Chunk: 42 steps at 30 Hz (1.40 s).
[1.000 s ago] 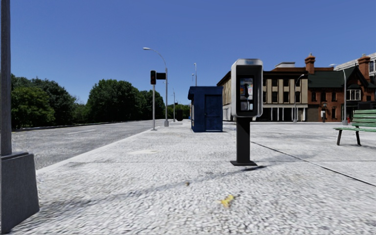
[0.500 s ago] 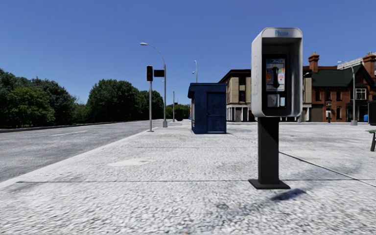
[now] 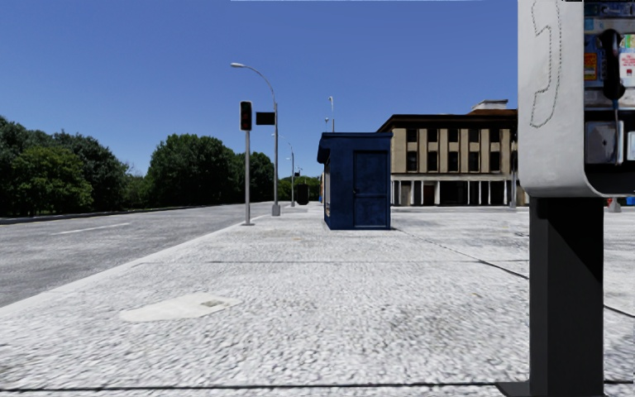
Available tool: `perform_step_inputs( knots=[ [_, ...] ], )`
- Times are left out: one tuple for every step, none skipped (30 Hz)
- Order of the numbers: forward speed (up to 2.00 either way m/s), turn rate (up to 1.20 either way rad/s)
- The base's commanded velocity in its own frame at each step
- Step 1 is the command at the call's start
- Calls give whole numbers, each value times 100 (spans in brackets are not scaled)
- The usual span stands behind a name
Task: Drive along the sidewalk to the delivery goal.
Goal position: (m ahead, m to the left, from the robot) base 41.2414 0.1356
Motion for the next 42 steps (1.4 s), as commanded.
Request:
perform_step_inputs(
  knots=[
    [200,0],
    [200,0],
    [200,0],
    [200,0],
    [200,0],
    [200,0],
    [200,0],
    [200,0],
    [200,0],
    [200,0],
    [200,0],
    [200,0],
    [200,0],
    [200,0],
    [200,0],
    [200,0],
    [200,0],
    [200,0],
    [200,0],
    [200,0],
    [200,0],
    [200,0],
    [200,0],
    [200,0],
    [200,0],
    [200,0],
    [200,0],
    [200,0],
    [200,0],
    [200,0],
    [200,0],
    [200,0],
    [200,0],
    [200,0],
    [200,0],
    [200,0],
    [200,0],
    [200,0],
    [200,0],
    [200,0],
    [200,0],
    [200,0]
  ],
)
